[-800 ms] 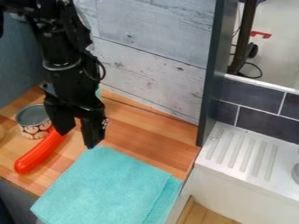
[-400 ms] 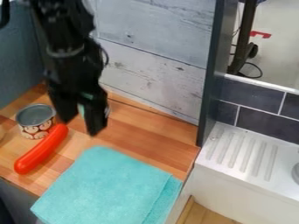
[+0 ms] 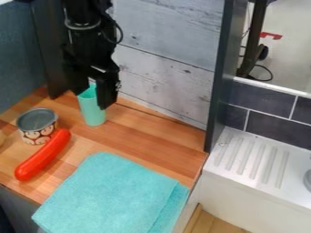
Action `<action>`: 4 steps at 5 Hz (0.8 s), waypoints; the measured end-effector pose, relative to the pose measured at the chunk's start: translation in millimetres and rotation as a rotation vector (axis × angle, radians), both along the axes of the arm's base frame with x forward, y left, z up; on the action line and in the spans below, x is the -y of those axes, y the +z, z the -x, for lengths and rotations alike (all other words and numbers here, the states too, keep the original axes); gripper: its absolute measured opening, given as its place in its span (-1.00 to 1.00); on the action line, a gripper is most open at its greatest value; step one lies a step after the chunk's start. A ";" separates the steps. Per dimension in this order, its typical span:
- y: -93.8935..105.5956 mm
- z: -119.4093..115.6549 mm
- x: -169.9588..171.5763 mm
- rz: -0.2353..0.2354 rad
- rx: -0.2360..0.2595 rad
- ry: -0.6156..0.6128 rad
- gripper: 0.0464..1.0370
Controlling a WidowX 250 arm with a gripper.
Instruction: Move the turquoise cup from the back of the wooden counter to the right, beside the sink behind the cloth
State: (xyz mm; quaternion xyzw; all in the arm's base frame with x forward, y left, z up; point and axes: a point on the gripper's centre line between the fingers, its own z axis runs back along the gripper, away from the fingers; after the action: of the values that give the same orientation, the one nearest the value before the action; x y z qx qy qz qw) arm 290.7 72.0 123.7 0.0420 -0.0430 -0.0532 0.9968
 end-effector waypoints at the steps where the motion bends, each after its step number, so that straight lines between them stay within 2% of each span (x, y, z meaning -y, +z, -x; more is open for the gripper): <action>1: -3.4 -15.8 -4.9 -0.004 -0.014 -0.034 0.93; 2: -14.7 -26.8 -15.6 0.015 -0.044 -0.021 0.93; 4: -25.4 -40.0 -35.4 0.017 -0.069 -0.007 0.93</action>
State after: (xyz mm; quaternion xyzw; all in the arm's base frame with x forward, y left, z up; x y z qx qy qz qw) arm 330.7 107.3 98.3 0.0313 -0.0093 -0.0577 0.9978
